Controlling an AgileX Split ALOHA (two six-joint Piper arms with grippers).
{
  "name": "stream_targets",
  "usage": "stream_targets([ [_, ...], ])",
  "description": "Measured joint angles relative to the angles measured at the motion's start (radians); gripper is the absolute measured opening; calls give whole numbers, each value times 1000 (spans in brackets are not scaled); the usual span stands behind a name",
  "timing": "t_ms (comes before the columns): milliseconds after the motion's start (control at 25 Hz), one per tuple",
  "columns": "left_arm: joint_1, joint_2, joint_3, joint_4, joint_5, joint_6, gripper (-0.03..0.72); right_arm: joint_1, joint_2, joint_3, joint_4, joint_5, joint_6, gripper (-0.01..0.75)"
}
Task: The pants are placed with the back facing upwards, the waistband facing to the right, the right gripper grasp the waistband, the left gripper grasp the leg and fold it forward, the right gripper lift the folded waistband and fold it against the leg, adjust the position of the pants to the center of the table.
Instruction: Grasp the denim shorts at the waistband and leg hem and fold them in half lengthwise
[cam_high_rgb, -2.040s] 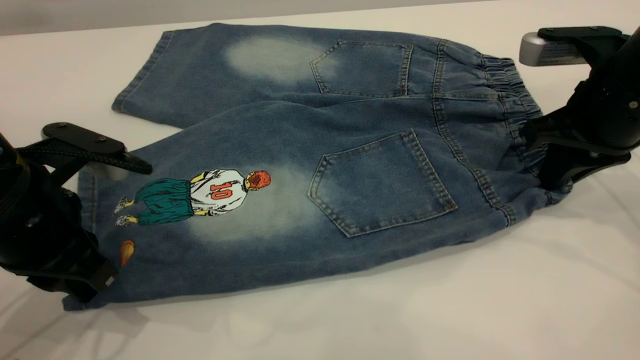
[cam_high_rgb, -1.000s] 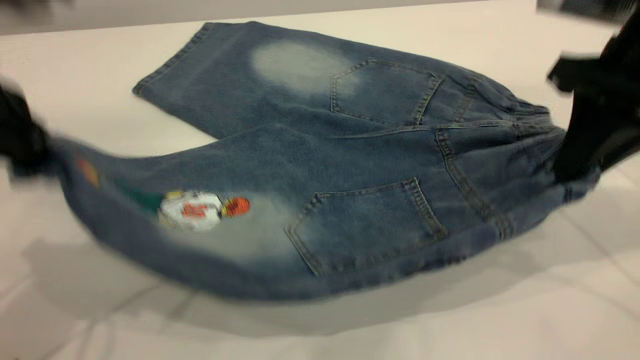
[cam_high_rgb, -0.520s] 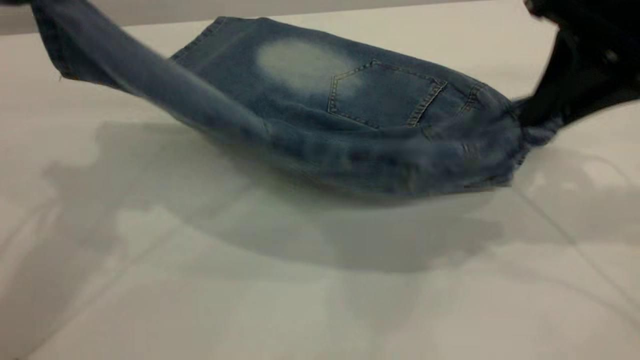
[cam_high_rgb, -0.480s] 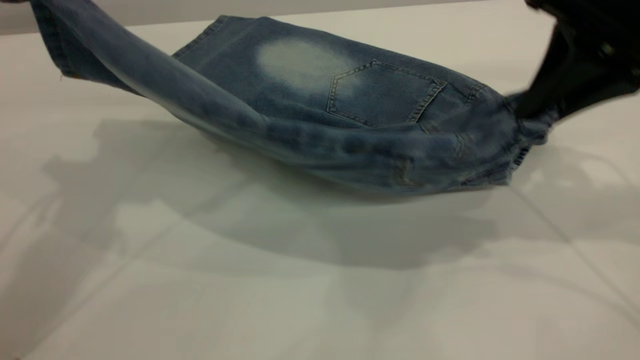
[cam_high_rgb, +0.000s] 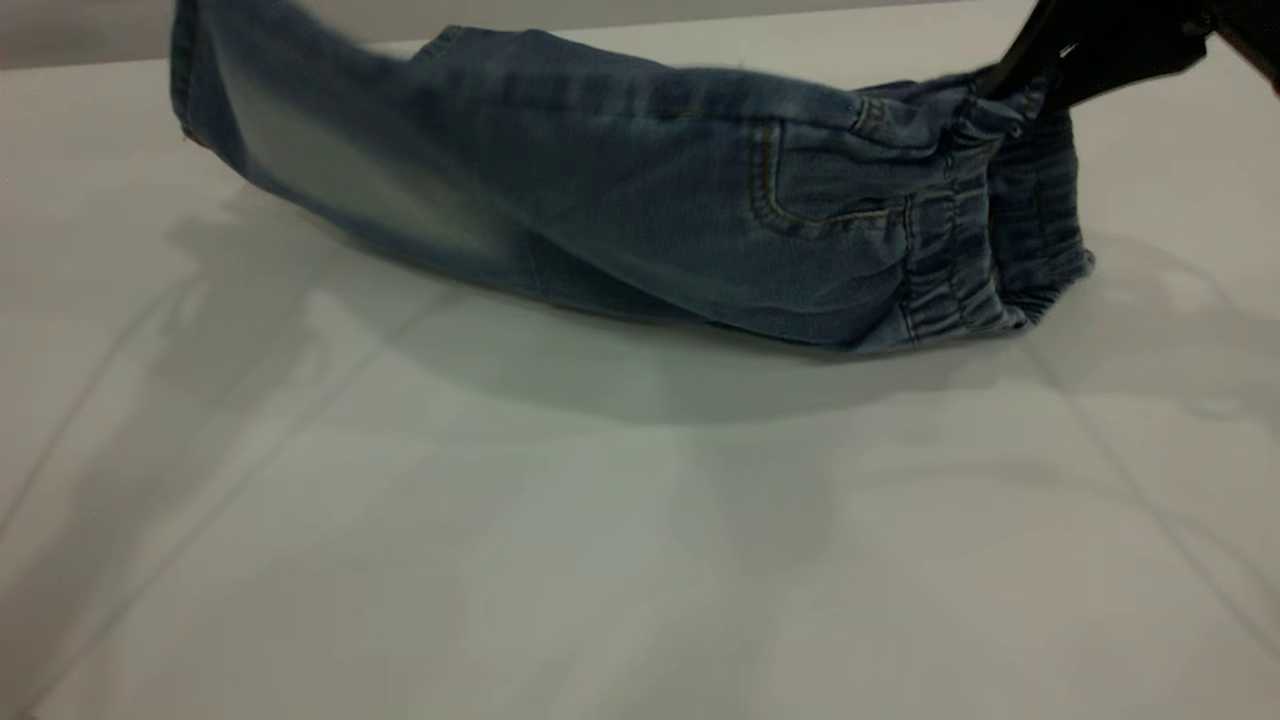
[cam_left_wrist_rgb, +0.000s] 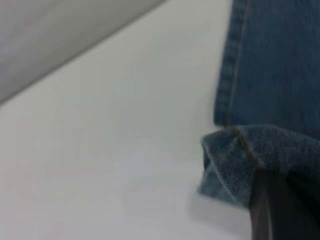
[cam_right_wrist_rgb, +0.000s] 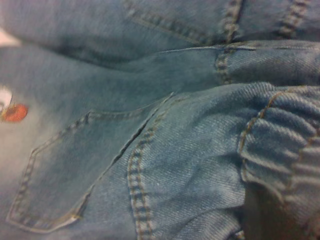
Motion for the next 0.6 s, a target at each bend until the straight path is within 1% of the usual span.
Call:
stream_targets([
  [280,0,167,-184,0,5,0,39,-117,77,1,208,-10,-7,43],
  [360,0,215,-235,-3,7,0,39,-145,79,1,233,-10,-7,43],
  [440,0,264,-276,-4,8,0,39,-160,80,1,246,-19,-6,43],
  [600,-1,334,-341,-3,9,-1,39,-158,80,1,266,-36,-4,43],
])
